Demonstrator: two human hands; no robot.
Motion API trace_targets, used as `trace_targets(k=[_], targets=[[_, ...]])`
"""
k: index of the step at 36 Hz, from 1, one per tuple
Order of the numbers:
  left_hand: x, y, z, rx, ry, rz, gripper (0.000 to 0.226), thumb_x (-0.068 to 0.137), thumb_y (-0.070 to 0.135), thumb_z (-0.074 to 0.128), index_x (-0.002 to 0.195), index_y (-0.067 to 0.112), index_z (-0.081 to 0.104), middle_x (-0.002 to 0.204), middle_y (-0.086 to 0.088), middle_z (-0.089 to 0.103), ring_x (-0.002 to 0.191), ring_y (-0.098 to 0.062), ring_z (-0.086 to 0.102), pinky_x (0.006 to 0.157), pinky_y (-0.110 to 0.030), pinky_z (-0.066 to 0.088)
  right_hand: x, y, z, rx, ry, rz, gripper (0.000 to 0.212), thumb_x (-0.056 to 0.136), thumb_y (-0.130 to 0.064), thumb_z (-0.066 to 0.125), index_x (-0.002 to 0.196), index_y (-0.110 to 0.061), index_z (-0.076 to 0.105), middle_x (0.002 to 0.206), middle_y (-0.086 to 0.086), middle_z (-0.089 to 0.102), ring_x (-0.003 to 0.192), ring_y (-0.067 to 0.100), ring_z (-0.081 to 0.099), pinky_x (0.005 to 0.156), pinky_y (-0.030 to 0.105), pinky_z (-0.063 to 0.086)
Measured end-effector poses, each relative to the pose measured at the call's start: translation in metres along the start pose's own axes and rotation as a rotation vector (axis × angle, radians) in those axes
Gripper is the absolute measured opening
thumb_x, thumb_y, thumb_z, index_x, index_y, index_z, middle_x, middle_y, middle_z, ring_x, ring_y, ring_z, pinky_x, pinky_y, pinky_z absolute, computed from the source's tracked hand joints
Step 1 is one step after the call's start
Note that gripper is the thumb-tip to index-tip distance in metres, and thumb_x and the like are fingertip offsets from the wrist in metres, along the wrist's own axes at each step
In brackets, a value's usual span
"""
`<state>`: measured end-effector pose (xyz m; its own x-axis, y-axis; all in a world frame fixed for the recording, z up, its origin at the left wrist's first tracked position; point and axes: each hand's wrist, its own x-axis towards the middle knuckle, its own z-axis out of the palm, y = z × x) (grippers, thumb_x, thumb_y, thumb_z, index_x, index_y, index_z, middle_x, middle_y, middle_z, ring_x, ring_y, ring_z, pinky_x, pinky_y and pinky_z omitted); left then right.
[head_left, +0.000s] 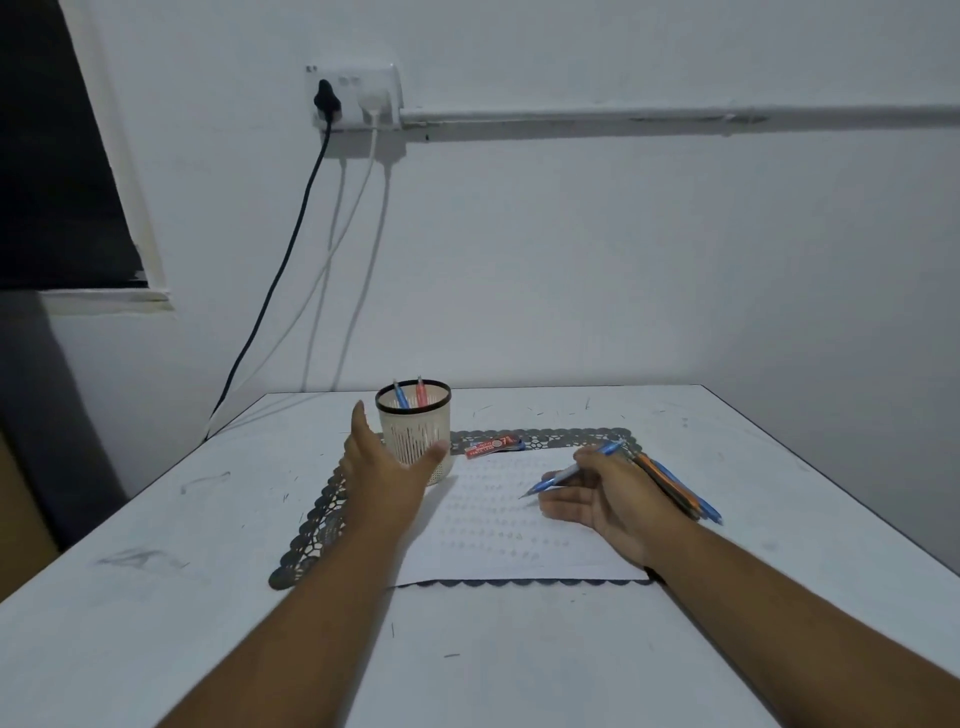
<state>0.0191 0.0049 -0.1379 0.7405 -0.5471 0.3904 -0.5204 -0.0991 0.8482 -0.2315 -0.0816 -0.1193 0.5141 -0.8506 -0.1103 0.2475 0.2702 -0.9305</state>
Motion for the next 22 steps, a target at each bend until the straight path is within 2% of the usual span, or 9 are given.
trace_targets(k=[2,4,7,9,11,15,18,22], targets=[[0.004,-0.003,0.001,0.033,-0.04,-0.026,0.132,0.062,0.069,0.085,0.159,0.03,0.003,0.151,-0.012,0.044,0.145,-0.036,0.033,0.114,-0.06,0.034,0.002,0.0,-0.001,0.023,0.017,0.001,0.032,0.111,-0.014,0.044,0.1,0.01,0.062,0.106,0.034,0.072,0.082,0.042,0.072,0.087,0.055,0.061],[0.007,-0.01,0.002,0.062,-0.084,-0.022,0.133,0.054,0.076,0.08,0.155,0.039,0.002,0.144,-0.007,0.055,0.14,-0.033,0.045,0.109,-0.061,0.042,0.002,0.0,-0.002,0.033,0.025,0.004,0.029,0.11,-0.013,0.046,0.104,0.01,0.062,0.109,0.033,0.072,0.084,0.042,0.072,0.087,0.056,0.061],[0.005,-0.014,0.003,0.059,-0.116,0.004,0.117,0.067,0.055,0.084,0.156,0.035,0.011,0.139,-0.005,0.059,0.13,-0.032,0.055,0.103,-0.055,0.049,0.006,-0.003,-0.001,0.026,0.046,-0.027,0.019,0.106,-0.009,0.055,0.115,0.006,0.062,0.104,0.029,0.072,0.083,0.036,0.075,0.086,0.054,0.062],[0.002,-0.012,0.003,0.059,-0.092,0.031,0.102,0.079,0.035,0.083,0.156,0.029,0.017,0.14,-0.007,0.058,0.128,-0.032,0.055,0.102,-0.047,0.049,0.009,-0.01,0.004,-0.011,0.082,-0.124,0.011,0.104,-0.002,0.057,0.111,0.004,0.063,0.1,0.026,0.073,0.081,0.031,0.076,0.083,0.046,0.062],[0.001,-0.01,0.002,0.054,-0.076,0.055,0.086,0.082,0.025,0.081,0.15,0.028,0.026,0.136,-0.005,0.06,0.124,-0.03,0.057,0.098,-0.042,0.049,0.01,-0.024,0.016,-0.116,0.106,-0.256,0.012,0.101,0.002,0.059,0.113,0.002,0.062,0.103,0.027,0.072,0.081,0.03,0.077,0.079,0.039,0.065],[0.003,-0.012,0.003,0.011,-0.087,0.054,0.077,0.079,0.025,0.08,0.139,0.039,0.034,0.13,0.005,0.061,0.118,-0.023,0.06,0.097,-0.05,0.053,0.014,-0.054,0.05,-0.282,0.114,-0.54,0.029,0.097,0.002,0.067,0.119,-0.012,0.054,0.1,0.021,0.074,0.086,0.033,0.077,0.077,0.039,0.066],[0.004,-0.013,0.005,0.001,-0.088,0.046,0.079,0.08,0.024,0.08,0.143,0.038,0.034,0.131,0.006,0.061,0.119,-0.022,0.06,0.098,-0.052,0.053,0.019,-0.071,0.081,-0.356,0.061,-0.742,0.04,0.096,0.001,0.069,0.12,-0.024,0.048,0.093,0.015,0.074,0.084,0.026,0.077,0.074,0.037,0.065],[0.001,-0.012,0.005,-0.01,-0.069,0.047,0.08,0.077,0.024,0.077,0.143,0.04,0.034,0.134,0.008,0.06,0.121,-0.021,0.059,0.099,-0.052,0.053,0.033,-0.078,0.12,-0.485,0.038,-0.888,0.049,0.097,0.001,0.065,0.131,-0.027,0.045,0.091,0.011,0.074,0.079,0.021,0.076,0.071,0.036,0.065]])
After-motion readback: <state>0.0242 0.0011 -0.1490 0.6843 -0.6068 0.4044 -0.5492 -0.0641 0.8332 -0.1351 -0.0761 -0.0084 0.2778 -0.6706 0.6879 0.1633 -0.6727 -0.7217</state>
